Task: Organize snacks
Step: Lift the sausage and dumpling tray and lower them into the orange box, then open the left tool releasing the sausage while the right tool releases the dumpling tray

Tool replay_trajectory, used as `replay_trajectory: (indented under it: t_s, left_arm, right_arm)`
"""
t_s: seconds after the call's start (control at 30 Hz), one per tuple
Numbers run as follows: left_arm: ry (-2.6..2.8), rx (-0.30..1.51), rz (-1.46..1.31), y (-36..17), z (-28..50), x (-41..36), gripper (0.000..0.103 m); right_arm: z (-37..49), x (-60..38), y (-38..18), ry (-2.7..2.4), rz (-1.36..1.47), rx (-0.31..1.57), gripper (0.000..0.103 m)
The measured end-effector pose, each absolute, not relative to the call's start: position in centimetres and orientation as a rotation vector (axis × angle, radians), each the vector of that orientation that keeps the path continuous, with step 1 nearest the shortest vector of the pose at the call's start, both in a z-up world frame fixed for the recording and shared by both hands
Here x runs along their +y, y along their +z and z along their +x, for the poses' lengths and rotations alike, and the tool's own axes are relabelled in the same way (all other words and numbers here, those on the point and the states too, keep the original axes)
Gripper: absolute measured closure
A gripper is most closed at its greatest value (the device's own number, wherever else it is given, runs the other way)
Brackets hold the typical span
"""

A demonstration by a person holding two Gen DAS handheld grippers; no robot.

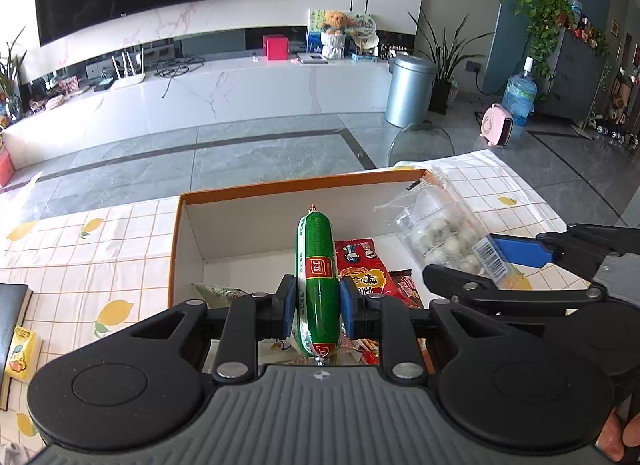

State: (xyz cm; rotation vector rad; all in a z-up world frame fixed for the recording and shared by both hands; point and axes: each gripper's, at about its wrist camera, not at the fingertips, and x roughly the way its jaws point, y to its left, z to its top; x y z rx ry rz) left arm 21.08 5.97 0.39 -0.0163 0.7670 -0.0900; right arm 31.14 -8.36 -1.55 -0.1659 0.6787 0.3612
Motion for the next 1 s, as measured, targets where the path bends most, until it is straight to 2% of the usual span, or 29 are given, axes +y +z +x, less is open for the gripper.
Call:
replay_trajectory:
  t_s: [0.5, 1.0]
  left_arm:
    - [-0.081, 0.955, -0.019, -5.9, 26.4, 7.3, 0.078]
    - [-0.043, 1.039, 0.022, -7.1, 27.9, 7.0, 0.078]
  right_arm:
    - [39.0, -5.7, -7.8, 0.363, -0.334, 0.865, 0.052]
    - [40.2, -4.5, -10.6, 0.377, -0.46, 0.948, 0.049]
